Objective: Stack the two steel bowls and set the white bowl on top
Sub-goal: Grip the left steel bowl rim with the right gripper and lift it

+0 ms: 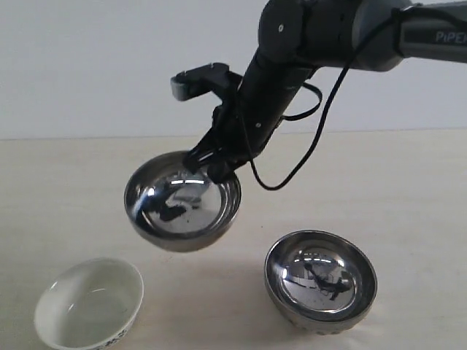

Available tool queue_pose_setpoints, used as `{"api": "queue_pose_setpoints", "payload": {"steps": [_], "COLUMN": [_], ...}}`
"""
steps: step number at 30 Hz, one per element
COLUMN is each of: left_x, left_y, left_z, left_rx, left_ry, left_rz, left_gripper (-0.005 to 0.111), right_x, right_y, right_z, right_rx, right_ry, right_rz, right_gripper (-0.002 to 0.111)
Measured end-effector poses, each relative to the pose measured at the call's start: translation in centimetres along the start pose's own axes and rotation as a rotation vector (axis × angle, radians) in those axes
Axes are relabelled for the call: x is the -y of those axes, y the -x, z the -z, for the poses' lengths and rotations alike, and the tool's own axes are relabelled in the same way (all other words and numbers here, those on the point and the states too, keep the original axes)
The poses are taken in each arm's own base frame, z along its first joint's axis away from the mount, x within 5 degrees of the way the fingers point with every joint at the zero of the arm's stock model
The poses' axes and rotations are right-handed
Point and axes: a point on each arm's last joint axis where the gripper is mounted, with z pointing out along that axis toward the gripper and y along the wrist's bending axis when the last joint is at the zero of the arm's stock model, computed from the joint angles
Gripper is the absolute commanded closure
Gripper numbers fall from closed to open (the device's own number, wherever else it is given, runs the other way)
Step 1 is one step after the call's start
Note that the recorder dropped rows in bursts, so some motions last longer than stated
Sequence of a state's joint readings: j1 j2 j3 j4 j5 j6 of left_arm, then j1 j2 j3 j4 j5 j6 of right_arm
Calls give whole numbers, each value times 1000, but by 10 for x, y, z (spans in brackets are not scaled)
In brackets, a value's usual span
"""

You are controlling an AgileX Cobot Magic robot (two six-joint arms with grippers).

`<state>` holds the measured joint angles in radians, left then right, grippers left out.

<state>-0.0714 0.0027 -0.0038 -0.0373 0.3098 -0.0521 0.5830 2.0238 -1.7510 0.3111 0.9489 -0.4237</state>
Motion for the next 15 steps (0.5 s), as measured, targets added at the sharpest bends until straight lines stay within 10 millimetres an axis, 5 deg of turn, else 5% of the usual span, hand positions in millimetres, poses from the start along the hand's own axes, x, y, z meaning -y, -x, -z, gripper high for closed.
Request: {"api": "queue_pose_setpoints", "payload": {"steps": [6, 15], "left_x": [0, 0], "left_y": [0, 0], "left_z": [0, 0], "left_rx": [0, 0], "left_ry": [0, 0], "left_rz": [0, 0], "left_gripper": [103, 103], "right_x": [45, 60], "right_y": [-5, -14], "right_z": [13, -21], "right_rx": [35, -33], "right_ry": [-28, -10], "right_rz": [-177, -272], "right_gripper": [108, 108]}}
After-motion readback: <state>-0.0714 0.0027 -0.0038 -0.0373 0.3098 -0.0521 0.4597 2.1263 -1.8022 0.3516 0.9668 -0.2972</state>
